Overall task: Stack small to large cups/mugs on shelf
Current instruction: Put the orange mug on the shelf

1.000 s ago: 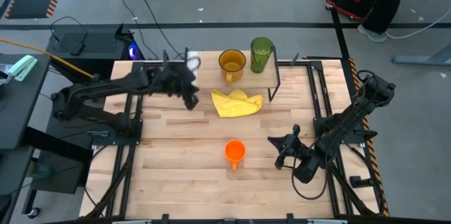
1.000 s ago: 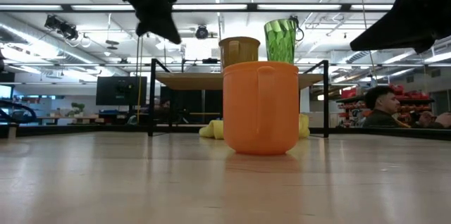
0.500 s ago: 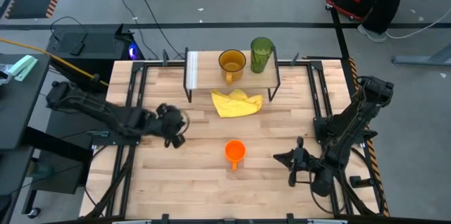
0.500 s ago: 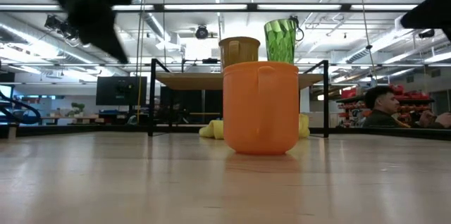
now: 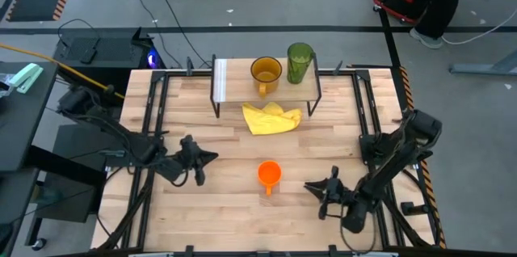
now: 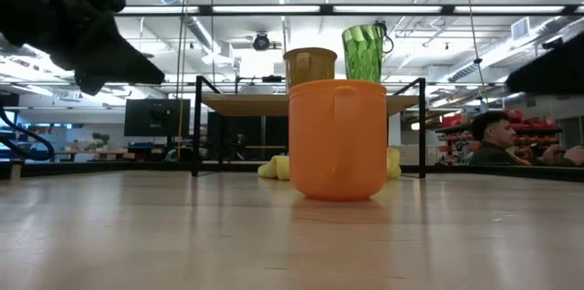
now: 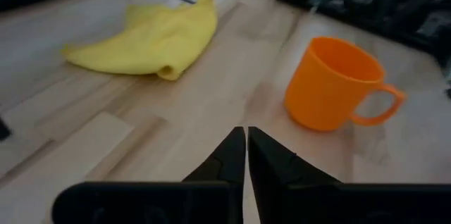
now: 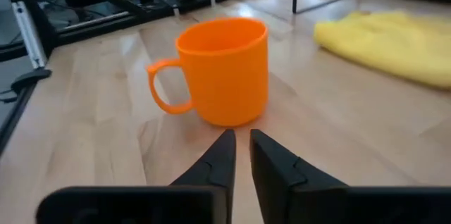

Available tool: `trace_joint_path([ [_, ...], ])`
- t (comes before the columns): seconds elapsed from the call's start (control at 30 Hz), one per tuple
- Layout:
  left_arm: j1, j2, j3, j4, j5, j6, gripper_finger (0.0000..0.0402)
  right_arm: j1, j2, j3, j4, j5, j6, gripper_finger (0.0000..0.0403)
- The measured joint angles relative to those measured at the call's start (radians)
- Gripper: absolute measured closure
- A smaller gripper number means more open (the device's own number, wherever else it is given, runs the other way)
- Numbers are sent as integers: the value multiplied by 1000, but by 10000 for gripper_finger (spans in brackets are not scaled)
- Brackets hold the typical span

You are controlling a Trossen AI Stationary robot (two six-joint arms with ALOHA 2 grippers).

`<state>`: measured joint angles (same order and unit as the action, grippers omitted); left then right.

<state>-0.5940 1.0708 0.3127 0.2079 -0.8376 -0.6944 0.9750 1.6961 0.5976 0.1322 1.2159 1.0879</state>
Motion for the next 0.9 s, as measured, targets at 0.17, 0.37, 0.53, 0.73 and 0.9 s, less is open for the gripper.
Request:
trace_joint_path([
  [0.17,-30,30,-62,119,-36,10,385,-45,122,0,250,-20,-128,325],
  [0.37,-38,80,-63,171,-57,31,385,-105,160,1,493,-143,-334,309],
  [0.53,-38,143,-63,307,-61,115,377,-154,204,53,547,-224,-488,309],
  [0.73,-38,174,-63,378,-60,164,384,-194,242,119,548,-264,-597,311],
  [0.9,-38,174,-63,378,-60,164,389,-244,271,122,571,-332,-588,311],
])
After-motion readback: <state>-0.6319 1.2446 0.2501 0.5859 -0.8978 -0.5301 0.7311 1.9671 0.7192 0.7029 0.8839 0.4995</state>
